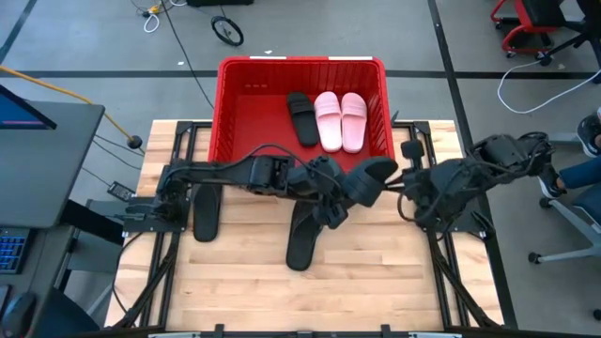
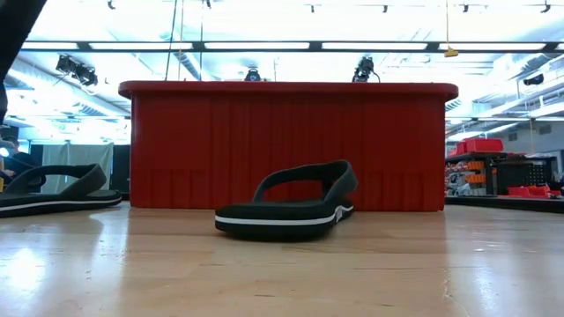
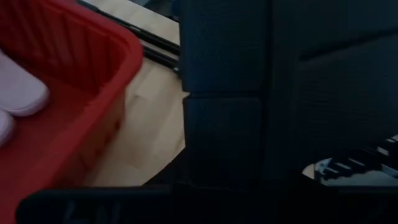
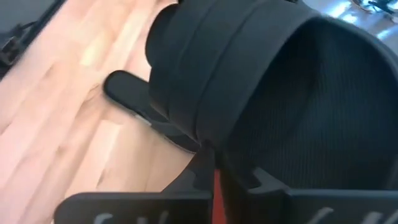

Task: Pick and place slides into bin
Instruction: Put the black slide into the red bin

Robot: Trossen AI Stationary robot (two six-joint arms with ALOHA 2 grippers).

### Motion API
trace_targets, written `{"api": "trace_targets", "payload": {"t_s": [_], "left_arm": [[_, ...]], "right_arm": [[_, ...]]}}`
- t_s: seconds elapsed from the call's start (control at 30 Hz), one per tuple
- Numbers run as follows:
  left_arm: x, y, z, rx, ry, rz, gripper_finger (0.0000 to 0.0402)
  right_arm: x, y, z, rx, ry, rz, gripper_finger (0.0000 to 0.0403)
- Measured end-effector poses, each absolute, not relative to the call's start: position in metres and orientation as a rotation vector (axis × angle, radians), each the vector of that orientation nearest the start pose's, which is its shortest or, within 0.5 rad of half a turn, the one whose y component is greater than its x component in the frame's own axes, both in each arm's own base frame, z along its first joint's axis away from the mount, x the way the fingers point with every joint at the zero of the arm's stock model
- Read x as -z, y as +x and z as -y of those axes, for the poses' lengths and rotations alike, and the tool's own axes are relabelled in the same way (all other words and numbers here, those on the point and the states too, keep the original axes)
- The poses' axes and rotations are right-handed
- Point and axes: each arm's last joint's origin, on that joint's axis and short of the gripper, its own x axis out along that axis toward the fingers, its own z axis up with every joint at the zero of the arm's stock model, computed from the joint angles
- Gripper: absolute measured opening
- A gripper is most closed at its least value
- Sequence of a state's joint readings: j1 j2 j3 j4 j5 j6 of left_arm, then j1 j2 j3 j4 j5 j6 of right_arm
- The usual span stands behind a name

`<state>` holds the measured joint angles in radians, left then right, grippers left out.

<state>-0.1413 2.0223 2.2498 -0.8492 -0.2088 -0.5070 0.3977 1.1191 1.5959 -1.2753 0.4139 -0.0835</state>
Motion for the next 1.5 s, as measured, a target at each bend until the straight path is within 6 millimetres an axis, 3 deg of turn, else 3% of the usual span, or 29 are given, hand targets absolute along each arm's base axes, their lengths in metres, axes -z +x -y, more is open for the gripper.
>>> {"api": "trace_targets", "payload": {"t_s": [0.1,0.2,0.37,0.57,0.67,0.8,1.0,1.13,1.27,1.5], "left_arm": [[-0.409,0.426,0.044,-0.261,-0.351,-0.557,0.0078],[-0.425,0.409,0.019,-0.326,-0.342,-0.552,0.0078],[-0.452,0.364,-0.042,-0.530,-0.435,-0.544,0.0078],[-0.460,0.330,-0.119,-0.670,-0.556,-0.532,0.0078],[-0.453,0.318,-0.163,-0.719,-0.634,-0.540,0.0078],[-0.415,0.318,-0.212,-0.765,-0.744,-0.636,0.0078],[-0.325,0.331,-0.259,-0.631,-0.994,-0.721,0.0078],[-0.276,0.328,-0.273,-0.666,-1.131,-0.658,0.0078],[-0.235,0.310,-0.279,-0.759,-1.247,-0.706,0.0081],[-0.209,0.301,-0.291,-0.833,-1.242,-0.558,0.0091]], "right_arm": [[-0.440,0.154,-0.047,0.041,-0.395,-0.729,0.0018],[-0.442,0.153,-0.042,0.147,-0.412,-0.723,0.0036],[-0.440,0.148,-0.032,0.267,-0.424,-0.760,0.0090],[-0.443,0.146,-0.020,0.439,-0.405,-0.734,0.0156],[-0.445,0.148,-0.014,0.529,-0.437,-0.721,0.0178],[-0.450,0.149,-0.006,0.726,-0.464,-0.669,0.0190],[-0.453,0.149,0.004,0.891,-0.479,-0.651,0.0189],[-0.452,0.149,0.008,0.882,-0.504,-0.682,0.0186],[-0.452,0.149,0.008,0.865,-0.543,-0.704,0.0186],[-0.452,0.149,0.008,0.859,-0.560,-0.714,0.0185]]}}
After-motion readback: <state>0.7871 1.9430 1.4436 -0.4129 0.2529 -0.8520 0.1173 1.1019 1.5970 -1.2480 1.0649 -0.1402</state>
